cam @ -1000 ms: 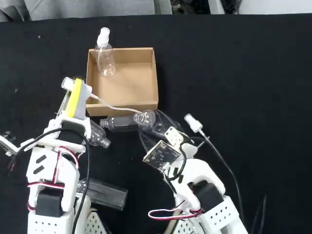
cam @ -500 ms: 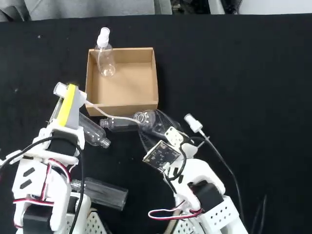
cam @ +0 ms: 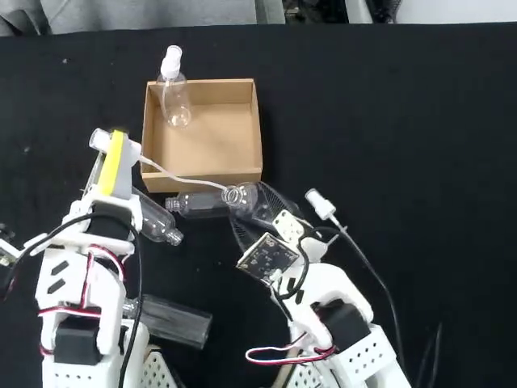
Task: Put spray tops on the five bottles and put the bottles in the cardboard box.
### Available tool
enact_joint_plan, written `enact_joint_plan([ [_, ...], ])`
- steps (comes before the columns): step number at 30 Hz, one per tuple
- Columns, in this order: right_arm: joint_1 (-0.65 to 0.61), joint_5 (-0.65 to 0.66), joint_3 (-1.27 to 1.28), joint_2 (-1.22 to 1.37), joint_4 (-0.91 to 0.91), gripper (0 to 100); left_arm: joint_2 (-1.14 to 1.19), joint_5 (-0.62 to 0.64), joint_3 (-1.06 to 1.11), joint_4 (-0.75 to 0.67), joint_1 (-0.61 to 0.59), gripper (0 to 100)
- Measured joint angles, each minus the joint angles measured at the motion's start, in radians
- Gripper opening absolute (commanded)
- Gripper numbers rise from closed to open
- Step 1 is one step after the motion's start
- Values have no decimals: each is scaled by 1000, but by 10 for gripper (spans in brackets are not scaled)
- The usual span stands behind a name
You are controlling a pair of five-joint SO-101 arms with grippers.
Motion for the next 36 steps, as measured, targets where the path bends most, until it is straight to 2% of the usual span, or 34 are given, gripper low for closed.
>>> enact_joint_plan([
  [10, 0, 0, 0, 0, 0, 60, 2, 0, 6, -2, 2, 29],
  [16, 0, 0, 0, 0, 0, 60, 2, 0, 6, 38, 72, 29],
  [29, 0, 0, 0, 0, 0, 60, -5, 0, 28, 44, 84, 29],
  [36, 0, 0, 0, 0, 0, 60, 2, 0, 54, 44, 163, 29],
])
